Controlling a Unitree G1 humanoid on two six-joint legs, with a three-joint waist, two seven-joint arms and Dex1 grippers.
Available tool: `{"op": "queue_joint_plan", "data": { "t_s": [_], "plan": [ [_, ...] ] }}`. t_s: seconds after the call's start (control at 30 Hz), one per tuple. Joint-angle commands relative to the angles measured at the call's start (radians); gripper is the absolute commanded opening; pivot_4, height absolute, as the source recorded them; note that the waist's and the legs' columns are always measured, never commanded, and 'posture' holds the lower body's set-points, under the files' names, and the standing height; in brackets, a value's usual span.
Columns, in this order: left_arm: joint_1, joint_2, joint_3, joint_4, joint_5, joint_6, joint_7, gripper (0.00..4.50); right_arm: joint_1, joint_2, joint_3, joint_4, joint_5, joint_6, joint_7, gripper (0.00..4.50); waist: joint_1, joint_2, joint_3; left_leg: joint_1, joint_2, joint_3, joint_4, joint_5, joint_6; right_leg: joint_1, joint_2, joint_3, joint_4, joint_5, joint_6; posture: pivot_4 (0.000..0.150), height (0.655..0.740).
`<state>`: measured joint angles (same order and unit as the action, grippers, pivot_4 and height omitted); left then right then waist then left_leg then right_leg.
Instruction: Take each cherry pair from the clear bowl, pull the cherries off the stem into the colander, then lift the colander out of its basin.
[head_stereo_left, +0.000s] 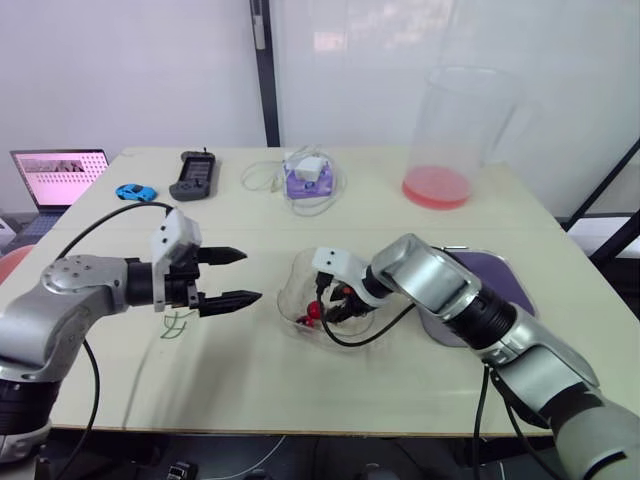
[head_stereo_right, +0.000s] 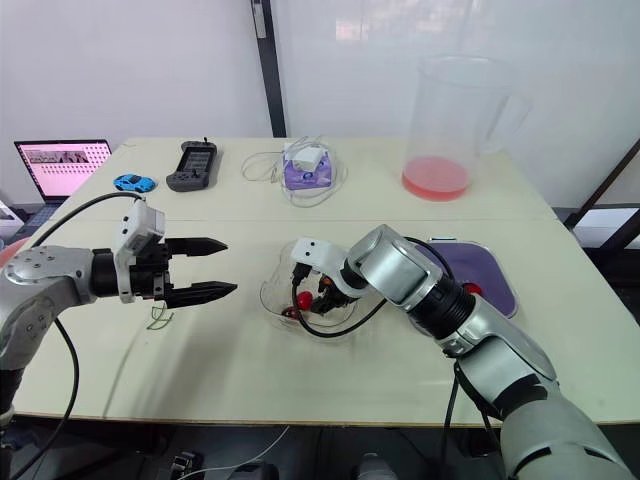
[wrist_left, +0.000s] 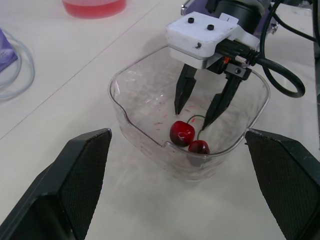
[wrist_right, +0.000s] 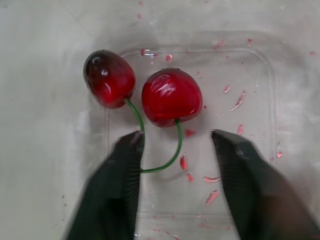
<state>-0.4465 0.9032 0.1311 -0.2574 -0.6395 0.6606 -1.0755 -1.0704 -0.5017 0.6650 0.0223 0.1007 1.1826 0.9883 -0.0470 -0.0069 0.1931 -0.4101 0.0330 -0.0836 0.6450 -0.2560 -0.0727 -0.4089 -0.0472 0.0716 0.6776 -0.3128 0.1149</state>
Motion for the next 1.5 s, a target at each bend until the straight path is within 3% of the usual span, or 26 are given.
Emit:
{"op": "queue_joint_plan", "data": {
  "t_s": [0.03, 0.27, 0.47, 0.73, 0.8, 0.9, 1.07, 1.2, 1.5],
  "plan": [
    [-0.026, 0.003, 0.004, -0.012, 0.006, -0.021, -0.005, 4.5, -0.013, 0.004, -0.005, -0.006, 0.0, -0.004, -0.008, 0.22, 0.0, 0.0, 0.0, 0.0, 0.0, 0.0, 0.0, 0.0, 0.0, 0.0, 0.0, 0.0, 0.0, 0.0, 0.0, 0.15, 0.7332],
    [-0.028, -0.002, 0.006, -0.011, 0.012, -0.021, -0.006, 4.5, -0.035, -0.009, -0.004, -0.015, -0.007, -0.072, 0.012, 0.1, 0.0, 0.0, 0.0, 0.0, 0.0, 0.0, 0.0, 0.0, 0.0, 0.0, 0.0, 0.0, 0.0, 0.0, 0.0, 0.15, 0.7332],
    [-0.03, -0.015, 0.005, -0.013, 0.008, -0.013, -0.008, 4.5, -0.117, -0.051, 0.093, 0.044, -0.104, -0.348, 0.132, 0.1, -0.001, 0.0, 0.0, 0.0, 0.0, 0.0, 0.0, 0.0, 0.0, 0.0, 0.0, 0.0, 0.0, 0.0, 0.0, 0.15, 0.7332],
    [-0.013, -0.019, 0.026, -0.037, -0.02, 0.009, -0.004, 4.5, -0.194, -0.004, 0.124, 0.247, -0.252, -0.69, 0.196, 0.1, -0.001, 0.0, 0.0, 0.0, 0.0, 0.0, 0.0, 0.0, 0.0, 0.0, 0.0, 0.0, 0.0, 0.0, 0.0, 0.15, 0.7332],
    [-0.007, -0.017, 0.029, -0.041, -0.023, 0.011, 0.0, 4.5, -0.197, 0.005, 0.114, 0.279, -0.287, -0.746, 0.186, 0.68, -0.002, 0.0, 0.0, 0.0, 0.0, 0.0, 0.0, 0.0, 0.0, 0.0, 0.0, 0.0, 0.0, 0.0, 0.0, 0.15, 0.7332],
    [-0.004, -0.017, 0.03, -0.045, -0.025, 0.014, 0.007, 4.5, -0.191, 0.005, 0.084, 0.282, -0.305, -0.769, 0.21, 1.91, -0.001, 0.0, 0.0, 0.0, 0.0, 0.0, 0.0, 0.0, 0.0, 0.0, 0.0, 0.0, 0.0, 0.0, 0.0, 0.15, 0.7332],
    [-0.004, -0.018, 0.025, -0.047, -0.025, 0.013, 0.011, 4.5, -0.17, -0.049, -0.052, 0.112, -0.235, -0.597, 0.276, 4.34, 0.003, 0.0, 0.0, 0.0, 0.0, 0.0, 0.0, 0.0, -0.001, 0.0, 0.0, 0.0, 0.001, 0.0, 0.0, 0.15, 0.7332],
    [-0.012, -0.021, 0.022, -0.04, -0.027, 0.008, 0.006, 4.5, -0.108, -0.072, -0.141, -0.076, -0.166, -0.365, 0.284, 4.34, 0.003, 0.0, 0.0, 0.0, 0.0, 0.0, 0.0, 0.0, -0.001, 0.0, 0.0, 0.0, 0.001, 0.0, 0.0, 0.15, 0.7332],
    [-0.025, -0.018, 0.019, 0.002, -0.022, -0.022, -0.028, 4.5, 0.052, 0.12, -0.256, -0.25, -0.095, 0.269, -0.018, 4.34, 0.0, 0.0, 0.0, 0.0, 0.0, -0.001, 0.0, 0.0, -0.001, -0.001, 0.0, 0.0, 0.003, -0.001, -0.001, 0.15, 0.7332]
  ]
}}
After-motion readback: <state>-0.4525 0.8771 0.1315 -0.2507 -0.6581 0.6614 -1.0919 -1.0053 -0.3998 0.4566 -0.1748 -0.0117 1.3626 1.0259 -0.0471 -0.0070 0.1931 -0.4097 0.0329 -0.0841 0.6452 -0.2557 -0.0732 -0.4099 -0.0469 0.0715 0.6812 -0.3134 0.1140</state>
